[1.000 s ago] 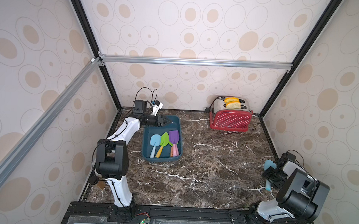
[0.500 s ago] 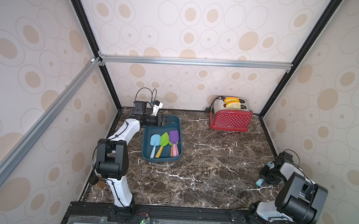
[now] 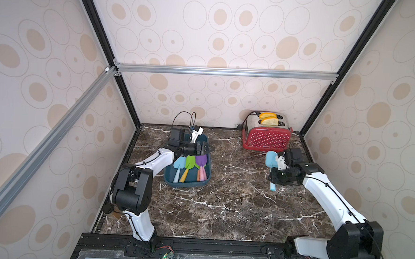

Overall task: Put the shovel into the storage box
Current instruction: Pick up the shovel from the corner of the board.

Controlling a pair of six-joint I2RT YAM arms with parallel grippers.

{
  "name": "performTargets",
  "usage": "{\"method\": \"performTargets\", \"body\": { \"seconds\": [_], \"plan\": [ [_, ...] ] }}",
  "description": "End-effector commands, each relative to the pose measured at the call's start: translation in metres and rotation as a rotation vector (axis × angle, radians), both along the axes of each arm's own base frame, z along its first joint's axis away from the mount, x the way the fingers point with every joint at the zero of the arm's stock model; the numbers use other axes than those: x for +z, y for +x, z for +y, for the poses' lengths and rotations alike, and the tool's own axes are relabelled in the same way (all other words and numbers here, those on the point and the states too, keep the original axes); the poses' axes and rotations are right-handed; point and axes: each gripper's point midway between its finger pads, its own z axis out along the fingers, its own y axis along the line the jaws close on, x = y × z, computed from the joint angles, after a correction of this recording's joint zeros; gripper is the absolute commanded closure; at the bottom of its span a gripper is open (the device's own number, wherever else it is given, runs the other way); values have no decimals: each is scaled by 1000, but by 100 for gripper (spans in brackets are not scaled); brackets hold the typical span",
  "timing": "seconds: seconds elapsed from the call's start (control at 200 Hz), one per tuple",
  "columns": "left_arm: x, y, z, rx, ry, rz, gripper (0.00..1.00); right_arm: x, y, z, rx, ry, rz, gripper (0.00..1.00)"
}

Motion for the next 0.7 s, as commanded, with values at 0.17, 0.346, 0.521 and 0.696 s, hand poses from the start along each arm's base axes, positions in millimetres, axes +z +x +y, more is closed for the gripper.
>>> {"method": "performTargets", "body": {
  "seconds": [0.17, 0.346, 0.521, 0.696],
  "plan": [
    [59, -25, -45, -21, -37, -171, 30, 15, -13, 79, 313, -54, 15, 100],
    [36, -31, -63, -37, 24, -144, 31, 30, -19, 109, 409, -90, -32, 100],
    [21, -32, -70, -35, 41, -117, 32, 36, -25, 125, 451, -90, -49, 100],
    [15, -33, -75, -40, 25, -94, 35, 42, -28, 134, 467, -88, -71, 100]
  ]
}}
